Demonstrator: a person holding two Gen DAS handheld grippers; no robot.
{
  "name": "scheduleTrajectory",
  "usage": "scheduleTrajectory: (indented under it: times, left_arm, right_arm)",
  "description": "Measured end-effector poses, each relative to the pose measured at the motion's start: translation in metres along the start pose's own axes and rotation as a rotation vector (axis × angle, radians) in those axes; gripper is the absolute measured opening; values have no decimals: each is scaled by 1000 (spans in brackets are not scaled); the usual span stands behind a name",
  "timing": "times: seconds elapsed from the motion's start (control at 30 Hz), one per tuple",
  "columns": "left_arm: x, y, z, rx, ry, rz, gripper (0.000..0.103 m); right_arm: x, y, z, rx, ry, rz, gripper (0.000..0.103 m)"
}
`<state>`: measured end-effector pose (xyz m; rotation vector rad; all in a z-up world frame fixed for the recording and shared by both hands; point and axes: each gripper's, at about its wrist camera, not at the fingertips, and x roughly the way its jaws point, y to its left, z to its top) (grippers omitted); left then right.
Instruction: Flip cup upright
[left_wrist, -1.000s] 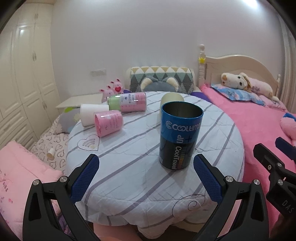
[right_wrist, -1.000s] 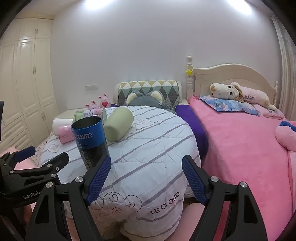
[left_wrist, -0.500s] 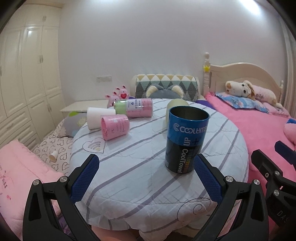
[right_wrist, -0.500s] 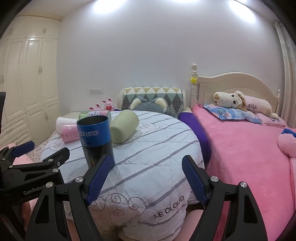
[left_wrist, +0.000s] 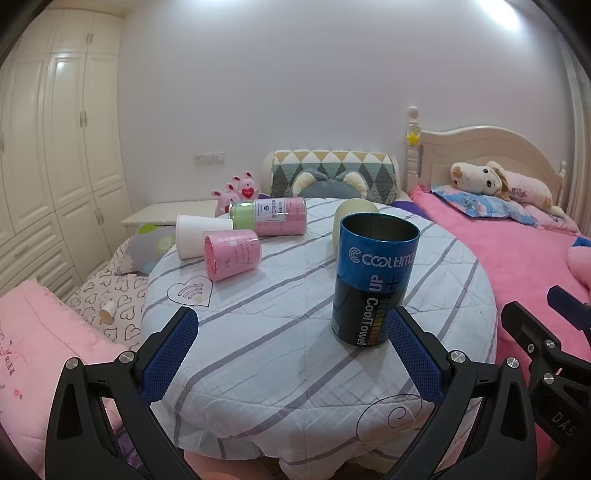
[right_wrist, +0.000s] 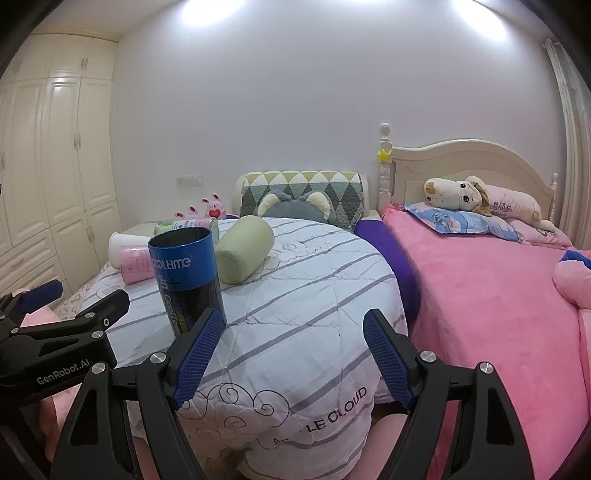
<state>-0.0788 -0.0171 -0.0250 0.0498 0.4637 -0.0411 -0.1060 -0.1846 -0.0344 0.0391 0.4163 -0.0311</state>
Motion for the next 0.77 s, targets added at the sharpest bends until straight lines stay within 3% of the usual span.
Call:
scheduleTrajectory:
  times: [0.6, 0.77]
  left_arm:
    - [-1, 0, -1, 6, -3, 0, 103]
    - [-10, -4, 0, 25, -35, -13, 103]
  right_arm:
    - [3, 2, -2, -16, 32, -6, 81]
    - [2, 3, -1, -22, 26, -5, 81]
